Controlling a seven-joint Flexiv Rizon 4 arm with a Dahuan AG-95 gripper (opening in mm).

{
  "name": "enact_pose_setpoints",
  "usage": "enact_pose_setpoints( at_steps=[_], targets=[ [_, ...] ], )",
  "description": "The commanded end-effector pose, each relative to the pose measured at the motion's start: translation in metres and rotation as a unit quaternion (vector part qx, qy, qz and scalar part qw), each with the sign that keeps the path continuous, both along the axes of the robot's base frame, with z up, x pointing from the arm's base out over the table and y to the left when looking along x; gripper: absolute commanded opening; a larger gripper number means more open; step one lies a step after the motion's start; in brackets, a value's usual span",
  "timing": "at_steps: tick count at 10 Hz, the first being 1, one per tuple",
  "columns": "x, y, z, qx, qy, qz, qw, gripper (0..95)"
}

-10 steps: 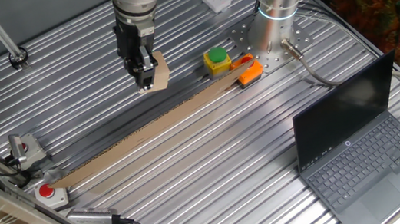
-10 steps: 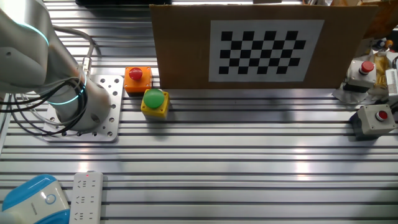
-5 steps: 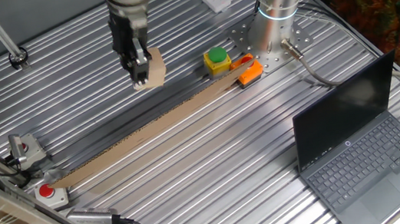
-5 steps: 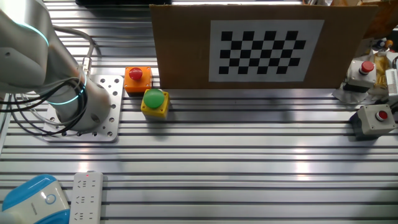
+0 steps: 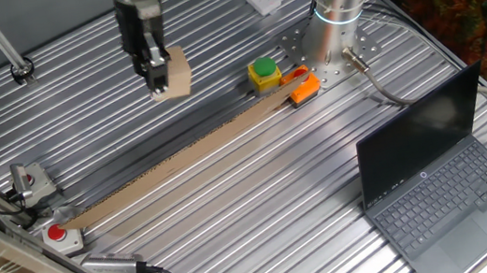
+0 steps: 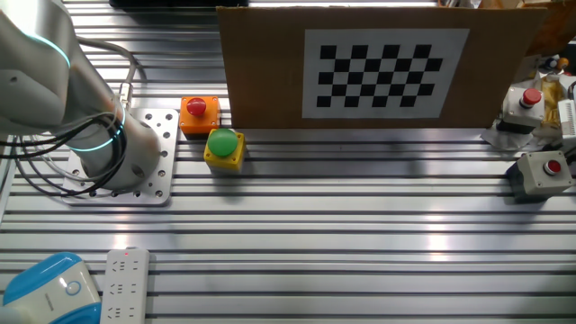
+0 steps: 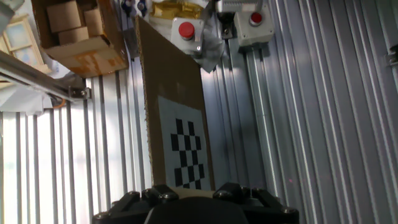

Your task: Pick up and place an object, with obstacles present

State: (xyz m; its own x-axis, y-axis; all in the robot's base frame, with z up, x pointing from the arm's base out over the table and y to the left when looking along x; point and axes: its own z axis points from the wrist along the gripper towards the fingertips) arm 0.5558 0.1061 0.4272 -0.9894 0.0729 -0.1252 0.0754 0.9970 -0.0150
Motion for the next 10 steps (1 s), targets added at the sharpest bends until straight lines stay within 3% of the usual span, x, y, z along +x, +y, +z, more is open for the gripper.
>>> enact_pose_setpoints(
  at_steps=[1,3,7,10],
  targets=[
    [0.003,0.001,0.009,-0.011,0.011,0.006,0.9999,0.0],
    [0.015,0.014,0.014,-0.024,0.026,-0.002,0.9994,0.0],
    [0.017,0.014,0.018,-0.03,0.033,-0.001,0.999,0.0],
    [0.017,0.014,0.02,-0.032,0.031,-0.001,0.999,0.0]
  ],
)
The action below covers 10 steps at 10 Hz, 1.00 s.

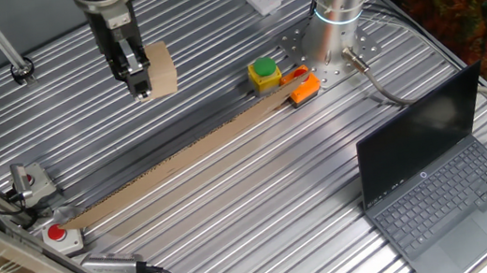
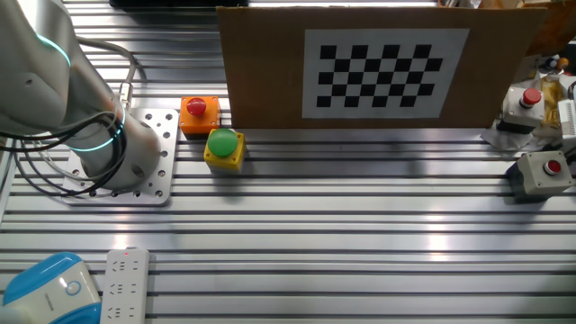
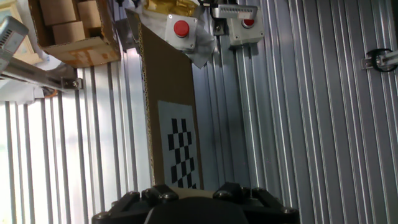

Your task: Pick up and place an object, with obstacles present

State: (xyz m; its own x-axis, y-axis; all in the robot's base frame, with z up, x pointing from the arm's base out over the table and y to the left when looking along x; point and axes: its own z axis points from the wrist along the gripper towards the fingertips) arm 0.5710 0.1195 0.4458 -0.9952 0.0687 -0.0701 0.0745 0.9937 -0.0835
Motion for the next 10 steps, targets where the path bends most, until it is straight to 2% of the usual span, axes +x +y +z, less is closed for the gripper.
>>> enact_pose_setpoints(
  at_steps=[1,10],
  targets=[
    [0.0021,0.0007,0.0014,0.0,0.001,0.0,1.0,0.0],
    [0.0023,0.0007,0.0017,0.001,-0.005,0.004,1.0,0.0]
  ],
)
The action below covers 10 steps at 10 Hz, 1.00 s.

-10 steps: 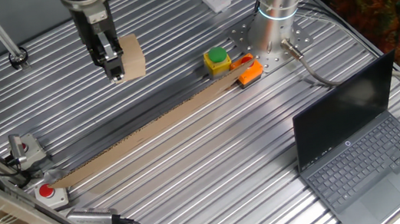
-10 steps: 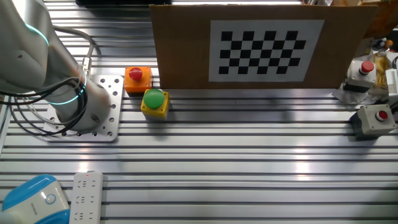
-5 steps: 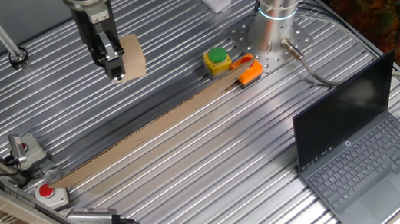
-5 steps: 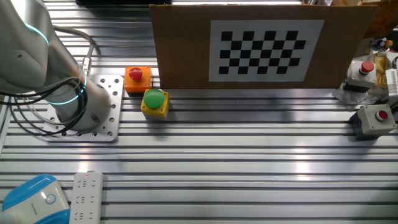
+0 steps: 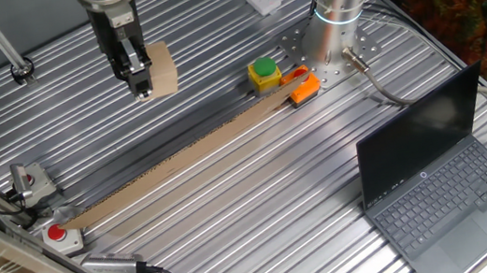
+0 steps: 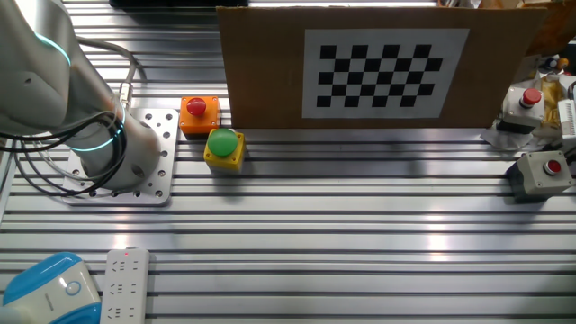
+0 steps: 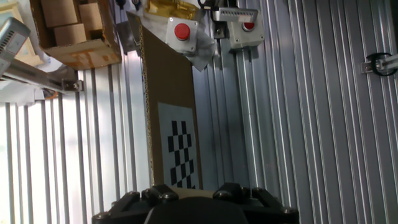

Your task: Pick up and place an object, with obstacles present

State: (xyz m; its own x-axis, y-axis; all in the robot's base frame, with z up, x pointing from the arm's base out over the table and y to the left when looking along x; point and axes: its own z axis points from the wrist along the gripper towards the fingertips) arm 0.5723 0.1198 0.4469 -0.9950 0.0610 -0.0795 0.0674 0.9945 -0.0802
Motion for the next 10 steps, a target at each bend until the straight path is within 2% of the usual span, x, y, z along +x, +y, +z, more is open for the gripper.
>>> enact_pose_setpoints(
  at_steps=[1,3,6,7,10],
  targets=[
    [0.001,0.0004,0.0005,0.0,-0.001,-0.001,1.0,0.0],
    [0.001,0.0004,0.0005,0.004,-0.009,-0.004,0.9999,0.0],
    [0.001,0.0004,0.0005,0.02,-0.009,-0.008,0.9997,0.0],
    [0.001,0.0004,0.0005,0.025,-0.003,-0.002,0.9997,0.0],
    [0.001,0.0004,0.0005,0.056,0.006,0.012,0.9984,0.0]
  ],
)
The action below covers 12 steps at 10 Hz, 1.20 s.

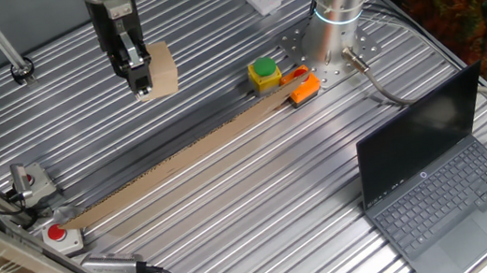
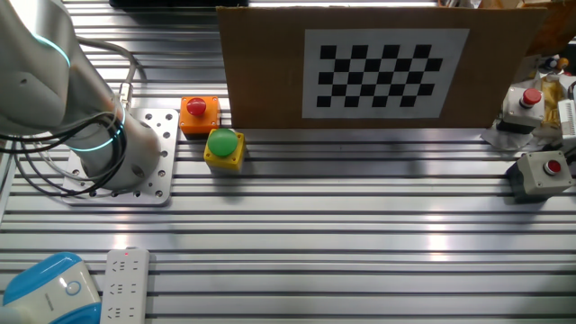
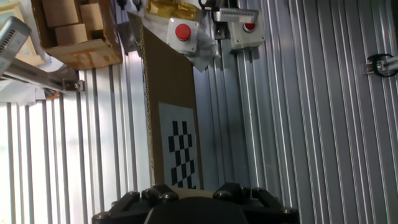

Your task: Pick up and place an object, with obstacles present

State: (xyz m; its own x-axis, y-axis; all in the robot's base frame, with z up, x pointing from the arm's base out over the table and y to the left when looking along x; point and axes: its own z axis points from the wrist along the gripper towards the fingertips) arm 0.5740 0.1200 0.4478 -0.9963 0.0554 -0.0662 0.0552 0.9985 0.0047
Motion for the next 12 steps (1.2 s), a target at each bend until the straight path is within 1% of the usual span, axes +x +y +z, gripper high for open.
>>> enact_pose_setpoints(
  at_steps=[1,2,3,4,5,6,8,9,10,12],
  targets=[
    [-0.0006,0.0001,-0.0003,0.025,0.003,0.012,0.9996,0.0],
    [-0.0006,0.0001,-0.0003,0.039,0.013,0.011,0.9991,0.0],
    [-0.0006,0.0001,-0.0003,0.045,0.036,0.008,0.9983,0.0],
    [-0.0006,0.0001,-0.0003,0.053,0.055,-0.003,0.9971,0.0],
    [-0.0006,0.0001,-0.0003,0.054,0.064,-0.008,0.9964,0.0],
    [-0.0006,0.0001,-0.0003,0.054,0.08,-0.012,0.9952,0.0],
    [-0.0006,0.0001,-0.0003,0.054,0.099,-0.019,0.9934,0.0],
    [-0.0006,0.0001,-0.0003,0.052,0.105,-0.025,0.9928,0.0],
    [-0.0006,0.0001,-0.0003,0.047,0.106,-0.028,0.9929,0.0],
    [-0.0006,0.0001,-0.0003,0.047,0.106,-0.034,0.9928,0.0]
  ],
)
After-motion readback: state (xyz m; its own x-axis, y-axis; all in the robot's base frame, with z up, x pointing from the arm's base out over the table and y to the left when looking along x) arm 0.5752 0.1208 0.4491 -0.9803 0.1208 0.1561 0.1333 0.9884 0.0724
